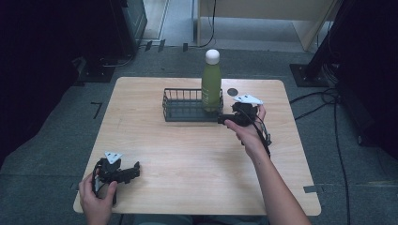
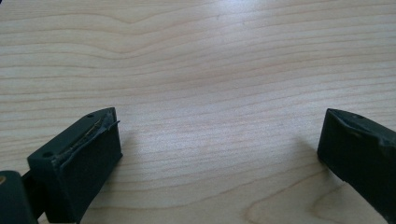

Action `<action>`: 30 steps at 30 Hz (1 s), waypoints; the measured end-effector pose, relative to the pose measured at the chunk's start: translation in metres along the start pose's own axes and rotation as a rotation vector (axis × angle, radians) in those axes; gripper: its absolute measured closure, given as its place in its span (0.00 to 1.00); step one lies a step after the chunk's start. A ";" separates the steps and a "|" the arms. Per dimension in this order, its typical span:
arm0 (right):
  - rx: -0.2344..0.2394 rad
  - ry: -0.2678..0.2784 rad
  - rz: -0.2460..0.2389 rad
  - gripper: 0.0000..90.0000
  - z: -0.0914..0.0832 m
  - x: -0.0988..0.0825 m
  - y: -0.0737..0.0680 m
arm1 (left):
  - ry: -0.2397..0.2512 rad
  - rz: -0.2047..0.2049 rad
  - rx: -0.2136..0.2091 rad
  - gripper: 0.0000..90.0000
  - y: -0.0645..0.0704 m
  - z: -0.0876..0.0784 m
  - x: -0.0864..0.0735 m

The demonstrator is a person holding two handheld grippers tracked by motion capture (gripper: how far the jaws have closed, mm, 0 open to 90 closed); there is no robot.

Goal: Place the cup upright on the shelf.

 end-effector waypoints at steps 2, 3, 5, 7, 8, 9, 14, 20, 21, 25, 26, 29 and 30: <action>-0.006 -0.004 0.008 0.00 -0.003 -0.004 0.003 | 0.000 0.000 0.000 0.00 0.000 0.000 0.000; -0.006 -0.005 0.008 0.00 -0.005 -0.006 0.004 | 0.000 0.000 0.000 0.00 0.000 0.000 0.000; -0.010 -0.006 0.011 0.00 -0.008 -0.010 0.007 | 0.000 0.000 0.000 0.00 0.000 0.000 0.000; -0.015 -0.008 0.015 0.00 -0.011 -0.014 0.010 | 0.000 -0.001 0.000 0.00 0.000 0.000 0.000; -0.018 -0.008 0.011 0.00 -0.013 -0.016 0.011 | 0.000 0.000 0.000 0.00 0.000 0.000 0.000; -0.023 -0.010 0.013 0.00 -0.014 -0.017 0.012 | 0.000 0.000 0.000 0.00 0.000 0.000 0.000; -0.037 -0.017 0.016 0.00 -0.022 -0.026 0.020 | 0.000 0.000 0.000 0.00 0.000 0.000 0.000; -0.052 -0.021 0.017 0.00 -0.034 -0.034 0.032 | 0.000 0.000 0.000 0.00 0.000 0.000 0.000; -0.055 -0.021 0.017 0.00 -0.036 -0.036 0.034 | 0.001 0.000 0.000 0.00 0.000 0.000 0.000; -0.068 -0.025 0.027 0.00 -0.044 -0.043 0.041 | 0.001 0.000 0.000 0.00 0.000 0.000 0.000; -0.068 -0.026 0.028 0.00 -0.045 -0.044 0.042 | 0.001 -0.001 0.000 0.00 0.000 0.000 0.000; -0.075 -0.034 0.034 0.00 -0.050 -0.050 0.046 | 0.001 -0.001 0.000 0.00 0.000 0.000 0.000; -0.077 -0.035 0.036 0.00 -0.052 -0.052 0.048 | 0.001 0.000 0.000 0.00 0.000 0.000 0.000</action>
Point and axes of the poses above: each handheld gripper's, and its own axes: z roughly forward along the jaws, x roughly out of its top, y roughly to its right, the point moved 1 cm from there along z, roughly forward along the jaws, and after that the axes turned 15 degrees about y, right-handed, at the moved point
